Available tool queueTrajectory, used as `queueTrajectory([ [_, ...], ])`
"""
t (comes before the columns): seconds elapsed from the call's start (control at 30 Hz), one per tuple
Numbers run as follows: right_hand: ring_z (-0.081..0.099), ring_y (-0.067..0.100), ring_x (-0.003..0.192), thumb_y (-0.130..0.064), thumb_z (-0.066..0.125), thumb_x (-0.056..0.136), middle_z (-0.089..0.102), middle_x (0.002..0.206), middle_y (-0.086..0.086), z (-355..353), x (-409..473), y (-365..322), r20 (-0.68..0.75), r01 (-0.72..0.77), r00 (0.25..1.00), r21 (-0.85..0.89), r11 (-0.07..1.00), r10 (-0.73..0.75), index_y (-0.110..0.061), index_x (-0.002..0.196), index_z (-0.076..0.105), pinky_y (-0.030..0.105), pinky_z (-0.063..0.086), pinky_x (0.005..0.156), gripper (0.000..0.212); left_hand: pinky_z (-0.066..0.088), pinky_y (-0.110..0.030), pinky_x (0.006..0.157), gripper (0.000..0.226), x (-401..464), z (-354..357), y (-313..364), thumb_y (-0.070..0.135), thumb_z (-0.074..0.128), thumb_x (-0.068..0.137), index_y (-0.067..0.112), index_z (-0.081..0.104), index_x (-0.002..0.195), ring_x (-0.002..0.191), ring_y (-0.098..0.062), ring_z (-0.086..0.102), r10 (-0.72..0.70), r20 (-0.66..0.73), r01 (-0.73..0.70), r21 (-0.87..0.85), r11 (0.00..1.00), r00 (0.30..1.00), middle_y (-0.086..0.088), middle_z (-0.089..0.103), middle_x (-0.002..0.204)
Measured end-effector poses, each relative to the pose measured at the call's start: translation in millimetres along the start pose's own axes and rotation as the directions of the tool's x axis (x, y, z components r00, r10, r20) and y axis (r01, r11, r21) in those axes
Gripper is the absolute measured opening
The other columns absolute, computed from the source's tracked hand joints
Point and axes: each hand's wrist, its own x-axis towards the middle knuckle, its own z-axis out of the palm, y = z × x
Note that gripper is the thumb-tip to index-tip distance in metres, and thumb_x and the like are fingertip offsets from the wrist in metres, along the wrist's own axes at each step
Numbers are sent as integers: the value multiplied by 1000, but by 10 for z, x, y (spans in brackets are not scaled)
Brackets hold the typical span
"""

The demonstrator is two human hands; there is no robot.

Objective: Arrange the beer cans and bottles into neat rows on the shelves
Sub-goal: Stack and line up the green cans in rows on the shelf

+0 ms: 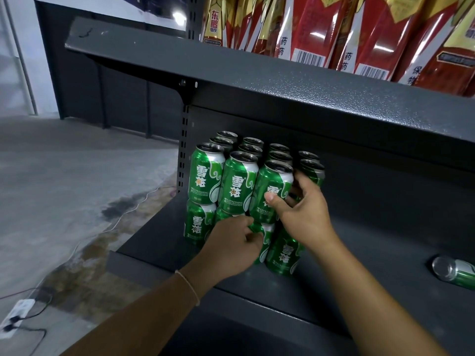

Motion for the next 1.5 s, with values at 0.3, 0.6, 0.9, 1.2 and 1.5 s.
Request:
queueTrajectory([
  [0.3, 59, 6, 113, -39, 79, 78, 55, 129, 2, -195, -198, -99, -96, 13, 995, 87, 996, -5, -24, 140, 46, 30, 53, 98, 72, 57, -29, 68, 20, -13, 70, 146, 27, 58, 92, 20, 65, 109, 65, -6, 64, 110, -82, -104, 74, 992, 991, 10, 67, 79],
  [0.6, 62, 1, 96, -21, 69, 89, 64, 116, 6, -1056, -392, 3, -320, 20, 947, 21, 1000, -12, -12, 122, 60, 4, 47, 72, 35, 53, -21, 60, 29, 126, 655, 632, 14, 60, 92, 14, 63, 121, 62, -12, 63, 337, -81, -345, -128, 930, 938, 6, 65, 76],
  [0.9, 65, 8, 96, -27, 72, 87, 66, 109, 0, -2307, -699, 678, -481, -137, 875, -132, 982, 57, -20, 117, 61, 7, 48, 75, 32, 54, -21, 73, 39, 444, 1754, 1142, 15, 54, 93, 21, 51, 132, 83, -7, 66, 319, 152, -277, -247, 929, 936, 11, 66, 96],
  [1.2, 60, 20, 111, -35, 81, 77, 61, 118, 4, -3362, -841, 1618, -546, -457, 788, -208, 865, 285, -12, 130, 54, 31, 48, 95, 64, 56, -38, 84, 40, 834, 2928, 1559, 13, 53, 93, 17, 51, 132, 100, -20, 64, 268, 255, -210, -232, 950, 929, 15, 58, 100],
  [1.5, 31, 34, 138, -50, 84, 66, 39, 145, 16, -3770, -731, 2210, -467, -666, 727, -300, 683, 504, -19, 148, 31, 37, 30, 114, 102, 57, -43, 83, 42, 995, 3626, 1734, 10, 49, 90, 19, 52, 131, 97, -21, 66, 167, 282, -129, -149, 980, 945, 14, 57, 104],
])
